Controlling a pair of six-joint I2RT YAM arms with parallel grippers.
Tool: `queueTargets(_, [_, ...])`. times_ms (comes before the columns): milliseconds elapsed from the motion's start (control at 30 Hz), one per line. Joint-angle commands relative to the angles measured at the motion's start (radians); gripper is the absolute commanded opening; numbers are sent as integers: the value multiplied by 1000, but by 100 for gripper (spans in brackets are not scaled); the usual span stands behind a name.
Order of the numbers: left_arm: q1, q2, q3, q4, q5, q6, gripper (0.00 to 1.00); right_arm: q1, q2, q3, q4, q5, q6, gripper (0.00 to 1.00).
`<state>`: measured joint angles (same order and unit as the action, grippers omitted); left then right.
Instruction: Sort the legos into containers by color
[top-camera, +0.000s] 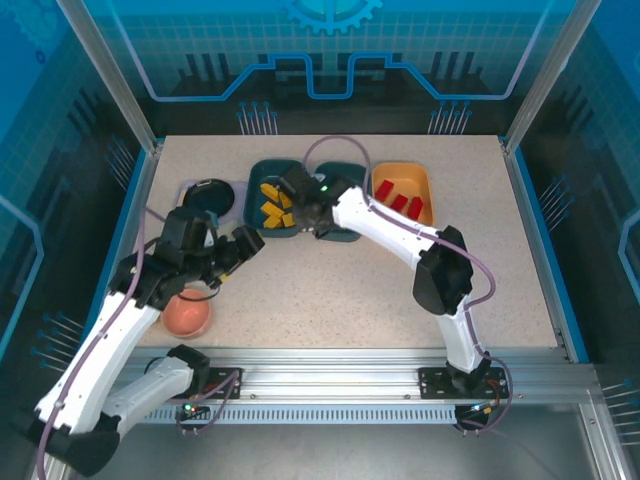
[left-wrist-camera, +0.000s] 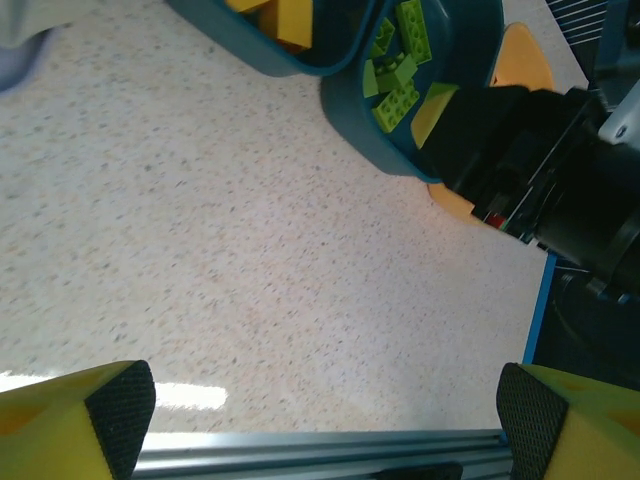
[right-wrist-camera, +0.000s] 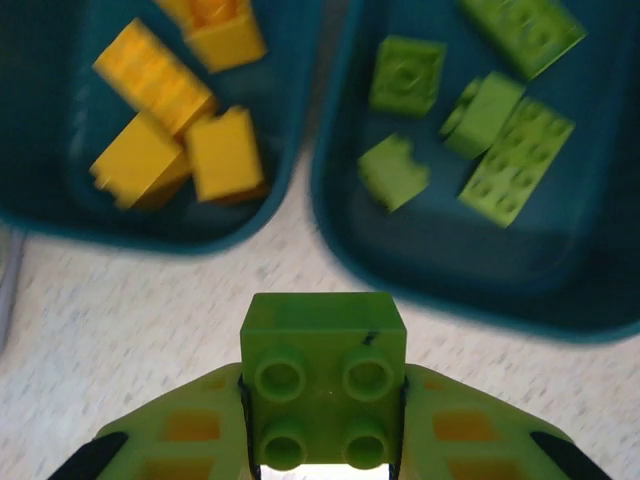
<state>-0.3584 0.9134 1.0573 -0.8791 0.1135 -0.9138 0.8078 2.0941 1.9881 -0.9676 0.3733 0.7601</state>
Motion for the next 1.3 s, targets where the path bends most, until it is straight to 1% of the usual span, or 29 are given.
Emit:
queueTargets(0, [-6, 86, 11, 137, 44, 21, 92, -65, 68, 84, 43, -61, -94, 18])
queueTargets(267, [-8, 324, 95, 307, 63, 36, 92, -231, 250, 283, 106, -202, -128, 18])
queueTargets(433, [-16, 458, 172, 382, 59, 50, 92, -309, 392, 458, 67, -243, -83, 19])
queueTargets(533, [-25, 523, 222, 403, 58, 52, 92, -343, 440, 499, 73, -245, -35, 20])
queueTargets(700, [-45, 593, 278, 405, 49, 53, 92, -387, 497, 543, 73, -234, 56, 22])
queueTargets(900, [-56, 608, 284, 396, 41, 51, 92, -418, 554, 576, 78, -250, 147, 23])
queueTargets(967, [-55, 604, 280, 394, 40, 52, 92, -417, 569, 597, 75, -254, 157, 25])
queueTargets(1167, [-55, 596, 293, 369, 31, 64, 92, -414, 571, 613, 65, -254, 185, 44])
queueTargets(1267, [-56, 588, 314, 344, 22, 73, 92, -408, 541, 621, 58, -252, 182, 54])
